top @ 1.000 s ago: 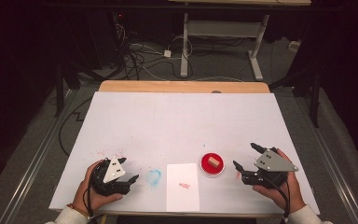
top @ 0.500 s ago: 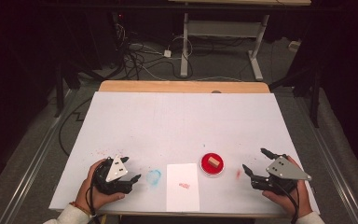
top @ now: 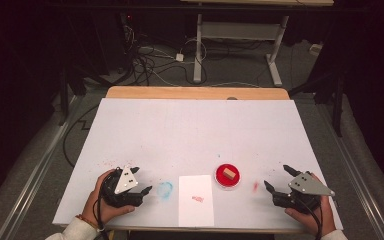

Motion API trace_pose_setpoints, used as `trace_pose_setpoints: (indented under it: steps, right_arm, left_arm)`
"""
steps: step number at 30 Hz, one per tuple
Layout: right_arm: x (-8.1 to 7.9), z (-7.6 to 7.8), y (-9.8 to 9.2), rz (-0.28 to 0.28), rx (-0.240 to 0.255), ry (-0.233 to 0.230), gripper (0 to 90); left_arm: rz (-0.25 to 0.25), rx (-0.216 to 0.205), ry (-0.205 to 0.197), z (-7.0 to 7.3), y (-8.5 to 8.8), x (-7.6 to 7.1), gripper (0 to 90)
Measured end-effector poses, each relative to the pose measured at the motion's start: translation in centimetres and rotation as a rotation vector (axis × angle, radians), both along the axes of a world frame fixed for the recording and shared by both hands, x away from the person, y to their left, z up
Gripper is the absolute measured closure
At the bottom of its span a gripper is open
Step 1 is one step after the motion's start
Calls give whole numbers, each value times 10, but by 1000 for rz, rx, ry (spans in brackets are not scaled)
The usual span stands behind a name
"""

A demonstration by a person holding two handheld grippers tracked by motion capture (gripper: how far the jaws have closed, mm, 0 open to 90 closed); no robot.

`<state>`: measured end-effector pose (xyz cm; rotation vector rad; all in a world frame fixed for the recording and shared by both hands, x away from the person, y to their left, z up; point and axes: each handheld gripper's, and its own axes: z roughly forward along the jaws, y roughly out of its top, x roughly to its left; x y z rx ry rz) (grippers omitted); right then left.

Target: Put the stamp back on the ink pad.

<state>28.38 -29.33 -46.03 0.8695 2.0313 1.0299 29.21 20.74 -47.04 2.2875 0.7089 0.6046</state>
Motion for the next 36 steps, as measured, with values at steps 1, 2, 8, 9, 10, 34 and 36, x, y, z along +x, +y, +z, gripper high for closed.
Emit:
trace_pose_setpoints:
  steps: [1, 2, 8, 9, 10, 34, 36]
  right_arm:
    - [0, 0, 0, 3, 0, -6, 208]
    - [0, 1, 0, 5, 3, -6, 208]
    - [0, 2, 1, 14, -6, -21, 209]
    - [0, 3, 1, 14, -4, -20, 209]
    - [0, 3, 2, 18, -5, -25, 208]
    - [-8, 10, 5, 28, -2, -65, 208]
    - [-8, 10, 5, 28, -3, -64, 208]
  left_arm:
    - [0, 1, -1, 0, 0, -1, 260]
    - [1, 3, -1, 0, 0, -1, 260]
    - [2, 6, -5, 1, 0, -3, 260]
    - [1, 11, -6, 0, 0, -3, 260]
    - [1, 14, -6, 0, 0, -3, 260]
    - [-2, 9, -7, 1, -2, -4, 260]
    - [-3, 9, -6, 1, -2, -3, 260]
